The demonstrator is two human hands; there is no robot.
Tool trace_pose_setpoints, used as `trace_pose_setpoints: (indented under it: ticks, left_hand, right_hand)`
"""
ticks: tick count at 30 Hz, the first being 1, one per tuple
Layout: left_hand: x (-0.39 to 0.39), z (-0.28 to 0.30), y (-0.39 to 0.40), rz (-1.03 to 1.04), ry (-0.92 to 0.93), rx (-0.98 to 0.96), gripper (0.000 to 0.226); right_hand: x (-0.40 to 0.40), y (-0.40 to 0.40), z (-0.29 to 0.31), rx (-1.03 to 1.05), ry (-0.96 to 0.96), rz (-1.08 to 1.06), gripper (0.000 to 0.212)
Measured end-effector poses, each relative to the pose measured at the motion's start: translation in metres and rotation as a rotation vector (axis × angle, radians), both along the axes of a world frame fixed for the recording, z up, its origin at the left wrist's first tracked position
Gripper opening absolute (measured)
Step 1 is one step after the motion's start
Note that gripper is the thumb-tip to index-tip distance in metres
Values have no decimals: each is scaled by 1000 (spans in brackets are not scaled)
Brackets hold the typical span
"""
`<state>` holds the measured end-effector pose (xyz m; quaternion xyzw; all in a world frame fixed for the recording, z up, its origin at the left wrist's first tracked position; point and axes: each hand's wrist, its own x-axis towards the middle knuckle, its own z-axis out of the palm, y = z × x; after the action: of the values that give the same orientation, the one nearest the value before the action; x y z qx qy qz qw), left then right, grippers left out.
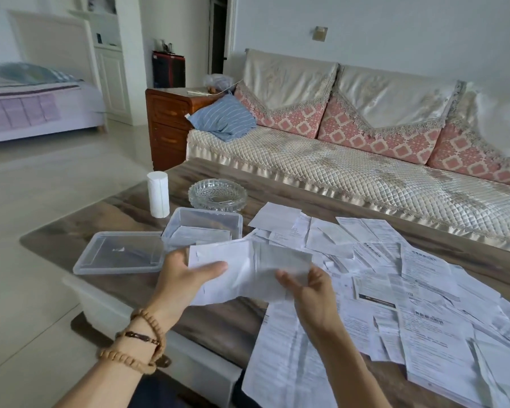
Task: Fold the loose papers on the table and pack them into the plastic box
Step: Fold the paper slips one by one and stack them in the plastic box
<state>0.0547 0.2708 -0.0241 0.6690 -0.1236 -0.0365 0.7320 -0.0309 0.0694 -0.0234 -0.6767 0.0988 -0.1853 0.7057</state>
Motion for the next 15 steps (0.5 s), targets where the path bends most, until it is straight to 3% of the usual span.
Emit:
trace_pose_setpoints:
  ticks: [6, 9, 11, 15]
  left_hand:
    - [-5, -42, 4, -36, 45, 227, 33]
    - [-5, -45, -6, -61, 50, 275, 22]
    - [-3, -39, -7, -37, 41, 305, 9]
    - [7, -37, 9, -38, 56, 303, 17]
  right_hand:
    - [3, 12, -33, -152, 149, 33, 15]
    - [8, 10, -33, -206, 171, 18, 16]
    - [13, 11, -31, -183, 164, -8, 10]
    - [22, 17, -29, -65, 169, 40, 14]
